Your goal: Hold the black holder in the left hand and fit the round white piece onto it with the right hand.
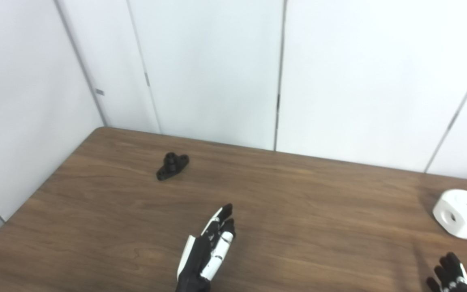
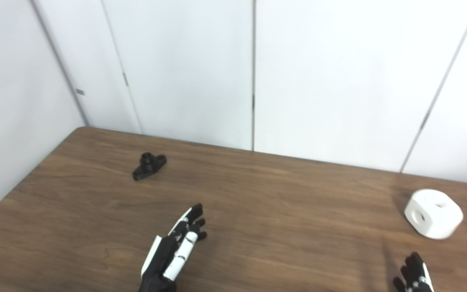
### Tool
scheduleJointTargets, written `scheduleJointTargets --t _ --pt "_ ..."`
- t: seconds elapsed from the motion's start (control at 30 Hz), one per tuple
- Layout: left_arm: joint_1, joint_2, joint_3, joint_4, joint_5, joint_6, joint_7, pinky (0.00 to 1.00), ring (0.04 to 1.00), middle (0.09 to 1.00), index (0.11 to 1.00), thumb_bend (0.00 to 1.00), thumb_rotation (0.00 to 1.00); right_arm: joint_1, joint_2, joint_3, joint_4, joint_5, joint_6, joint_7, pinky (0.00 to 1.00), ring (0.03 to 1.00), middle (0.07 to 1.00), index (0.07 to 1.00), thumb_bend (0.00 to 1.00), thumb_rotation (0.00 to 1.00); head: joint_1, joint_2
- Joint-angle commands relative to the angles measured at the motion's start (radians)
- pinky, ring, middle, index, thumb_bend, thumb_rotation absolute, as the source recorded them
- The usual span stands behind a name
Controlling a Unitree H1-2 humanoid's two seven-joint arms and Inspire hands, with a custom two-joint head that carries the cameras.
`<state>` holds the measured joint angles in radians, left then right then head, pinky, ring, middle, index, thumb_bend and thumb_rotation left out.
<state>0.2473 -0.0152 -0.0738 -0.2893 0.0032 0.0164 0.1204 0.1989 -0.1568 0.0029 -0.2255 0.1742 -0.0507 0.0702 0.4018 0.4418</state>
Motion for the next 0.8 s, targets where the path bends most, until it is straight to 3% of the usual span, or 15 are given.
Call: scheduleJointTargets --t 0.0,0.2,0.47,0.77 --pt "0.208 -0.044 -0.027 -0.001 0.036 -0.027 0.012 0.82 0.917 0.942 0.915 0.44 0.67 -0.016 -0.005 -0.009 0.033 0.017 -0.042 0.029 1.0 1.0 1.0 1.0 0.47 1.0 0.005 -0.006" --pt "0.206 -0.044 -0.036 -0.002 0.023 -0.023 0.021 0.83 0.926 0.946 0.916 0.44 0.65 -0.019 -0.012 -0.018 0.05 0.027 -0.064 0.055 1.0 1.0 1.0 1.0 0.48 1.0 -0.002 0.005" --pt "0.212 -0.038 -0.05 -0.02 0.035 -0.006 0.031 0.83 0.926 0.944 0.92 0.47 0.66 -0.01 -0.007 -0.026 0.022 0.023 -0.026 0.045 1.0 1.0 1.0 1.0 0.48 1.0 -0.016 0.033" --pt "0.213 -0.033 -0.057 -0.045 0.055 0.022 0.036 0.85 0.933 0.944 0.911 0.45 0.61 -0.011 -0.006 -0.029 -0.007 0.017 0.007 0.037 1.0 1.0 1.0 1.0 0.46 1.0 -0.023 0.042"
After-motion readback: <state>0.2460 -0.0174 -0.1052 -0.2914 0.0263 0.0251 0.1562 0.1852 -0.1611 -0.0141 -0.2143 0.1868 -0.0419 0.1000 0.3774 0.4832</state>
